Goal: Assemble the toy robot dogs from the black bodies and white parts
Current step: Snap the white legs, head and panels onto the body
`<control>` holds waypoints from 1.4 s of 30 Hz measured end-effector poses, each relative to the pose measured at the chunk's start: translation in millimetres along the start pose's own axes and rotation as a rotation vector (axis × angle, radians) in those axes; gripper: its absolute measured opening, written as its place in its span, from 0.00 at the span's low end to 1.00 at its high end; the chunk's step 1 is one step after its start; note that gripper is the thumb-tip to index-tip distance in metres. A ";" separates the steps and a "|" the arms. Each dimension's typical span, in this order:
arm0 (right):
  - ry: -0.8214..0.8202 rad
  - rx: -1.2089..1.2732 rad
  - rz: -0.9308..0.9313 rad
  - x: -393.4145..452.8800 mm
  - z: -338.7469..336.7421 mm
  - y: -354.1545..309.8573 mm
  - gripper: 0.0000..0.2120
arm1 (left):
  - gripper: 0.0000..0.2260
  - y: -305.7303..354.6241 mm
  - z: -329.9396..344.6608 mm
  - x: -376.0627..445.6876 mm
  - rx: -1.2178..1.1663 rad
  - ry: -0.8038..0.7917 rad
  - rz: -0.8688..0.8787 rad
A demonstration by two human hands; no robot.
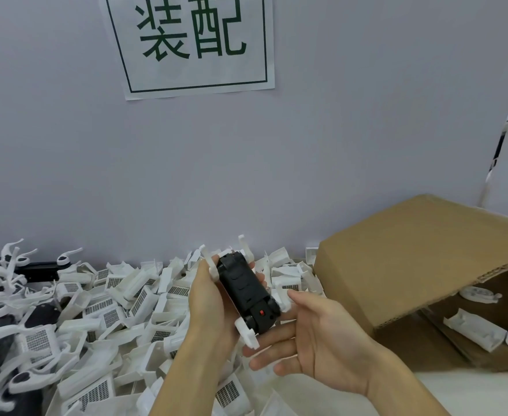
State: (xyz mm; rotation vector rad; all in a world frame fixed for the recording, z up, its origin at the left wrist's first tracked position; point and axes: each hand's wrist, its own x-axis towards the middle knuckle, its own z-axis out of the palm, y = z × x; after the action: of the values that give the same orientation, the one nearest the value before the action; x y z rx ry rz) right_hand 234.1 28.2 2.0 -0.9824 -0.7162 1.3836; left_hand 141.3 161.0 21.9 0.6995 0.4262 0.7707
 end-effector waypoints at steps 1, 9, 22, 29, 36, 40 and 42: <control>-0.001 0.004 0.004 0.4 0.1 0.2 0.31 | 0.32 0.0 0.4 0.0 -0.002 -0.010 -0.003; 0.122 0.043 -0.123 0.9 -2.8 3.5 0.20 | 0.12 0.1 0.9 1.2 0.093 -0.134 0.199; 0.527 -0.092 -0.669 -15.6 -25.8 -21.5 0.20 | 0.12 14.3 -16.3 1.3 0.358 -0.247 -0.044; 0.626 -0.798 -0.587 -16.0 -22.1 -18.2 0.12 | 0.15 -3.0 -6.1 3.5 0.639 -0.130 0.087; 0.459 -1.072 -0.330 -13.2 -16.7 -12.9 0.20 | 0.21 1.3 -11.0 4.2 0.884 -0.080 0.241; 0.491 -1.026 -0.458 -12.0 -20.0 -12.2 0.10 | 0.20 0.4 -9.0 5.7 0.919 -0.058 0.262; 0.542 -0.972 -0.502 -14.6 -22.0 -14.7 0.09 | 0.21 0.4 -4.8 4.4 0.828 -0.070 0.240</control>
State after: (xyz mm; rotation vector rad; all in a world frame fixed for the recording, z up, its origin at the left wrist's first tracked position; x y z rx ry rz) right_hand 259.0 11.7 7.1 -1.6850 -1.1330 0.2349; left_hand 141.2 166.5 18.4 1.5689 0.6094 0.7833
